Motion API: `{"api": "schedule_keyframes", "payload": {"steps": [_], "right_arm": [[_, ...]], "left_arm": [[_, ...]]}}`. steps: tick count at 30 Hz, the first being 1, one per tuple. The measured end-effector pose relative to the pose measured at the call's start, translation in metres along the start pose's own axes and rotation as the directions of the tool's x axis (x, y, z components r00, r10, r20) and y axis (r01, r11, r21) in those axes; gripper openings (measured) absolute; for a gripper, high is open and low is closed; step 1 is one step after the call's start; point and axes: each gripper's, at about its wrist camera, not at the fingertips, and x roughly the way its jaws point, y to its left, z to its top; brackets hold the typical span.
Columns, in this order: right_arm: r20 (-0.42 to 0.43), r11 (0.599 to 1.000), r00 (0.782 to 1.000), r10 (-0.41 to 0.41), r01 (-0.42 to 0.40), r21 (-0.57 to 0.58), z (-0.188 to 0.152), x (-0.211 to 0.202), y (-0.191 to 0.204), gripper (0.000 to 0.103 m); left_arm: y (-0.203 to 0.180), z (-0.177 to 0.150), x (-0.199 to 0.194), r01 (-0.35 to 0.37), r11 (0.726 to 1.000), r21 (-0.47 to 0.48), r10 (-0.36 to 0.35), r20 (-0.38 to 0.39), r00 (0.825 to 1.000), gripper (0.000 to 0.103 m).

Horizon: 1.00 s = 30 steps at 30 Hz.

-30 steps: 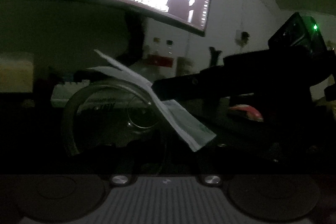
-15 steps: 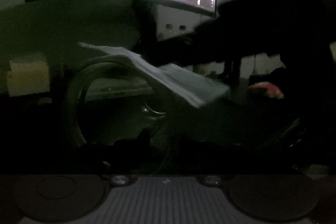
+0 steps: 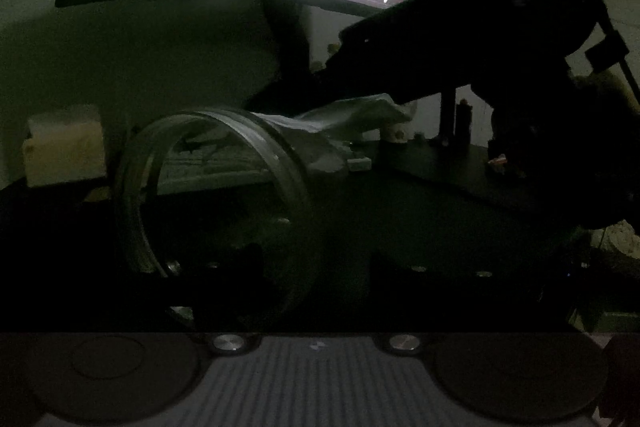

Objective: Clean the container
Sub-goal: 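Wipe the tissue over the jar's outer wall with the right gripper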

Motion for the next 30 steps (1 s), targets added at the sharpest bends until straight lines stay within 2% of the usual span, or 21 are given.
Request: {"api": "schedule_keyframes", "payload": {"steps": [4, 7, 8, 11, 14, 19, 22, 26, 28, 30], "right_arm": [[0.009, 0.994, 0.995, 0.101, -0.101, -0.045, -0.007, -0.009, 0.022, 0.032], [0.005, 0.991, 0.993, 0.120, -0.120, -0.060, -0.008, -0.010, 0.025, 0.032], [0.004, 0.993, 0.994, 0.112, -0.112, -0.046, -0.007, -0.008, 0.019, 0.031], [0.007, 1.000, 1.000, 0.020, -0.020, -0.019, -0.002, -0.001, 0.000, 0.031], [0.003, 0.999, 1.000, -0.018, 0.017, 0.036, 0.001, 0.003, -0.008, 0.032], [0.022, 0.988, 0.992, 0.122, -0.120, -0.092, -0.011, -0.012, 0.030, 0.032], [0.015, 0.990, 0.994, 0.112, -0.110, -0.089, -0.010, -0.012, 0.025, 0.031], [0.009, 1.000, 1.000, 0.007, -0.007, 0.018, -0.005, -0.003, -0.005, 0.034], [0.006, 0.999, 1.000, -0.004, 0.003, 0.045, -0.004, -0.002, -0.009, 0.035], [0.009, 1.000, 1.000, 0.016, -0.016, 0.000, -0.006, -0.006, 0.004, 0.035]], "left_arm": [[0.003, 0.004, 0.000, 0.015, 0.999, -0.032, -0.015, -0.013, 1.000, 0.062], [0.007, 0.005, -0.001, 0.032, 0.998, -0.053, -0.033, -0.012, 0.999, 0.062], [0.008, 0.005, -0.001, 0.034, 0.998, -0.056, -0.035, -0.013, 0.999, 0.062], [0.008, 0.006, -0.001, 0.031, 0.998, -0.057, -0.032, -0.015, 0.999, 0.062], [0.007, 0.007, 0.000, 0.026, 0.998, -0.053, -0.027, -0.019, 0.999, 0.062], [0.009, 0.006, 0.000, 0.034, 0.997, -0.063, -0.035, -0.017, 0.999, 0.062], [0.008, 0.006, 0.000, 0.033, 0.998, -0.061, -0.034, -0.017, 0.999, 0.062], [0.009, 0.006, 0.000, 0.012, 0.998, -0.067, -0.013, -0.016, 1.000, 0.062], [0.012, 0.007, 0.000, 0.007, 0.997, -0.072, -0.008, -0.018, 1.000, 0.062], [0.017, 0.007, 0.000, 0.004, 0.996, -0.093, -0.006, -0.019, 1.000, 0.062]]}}
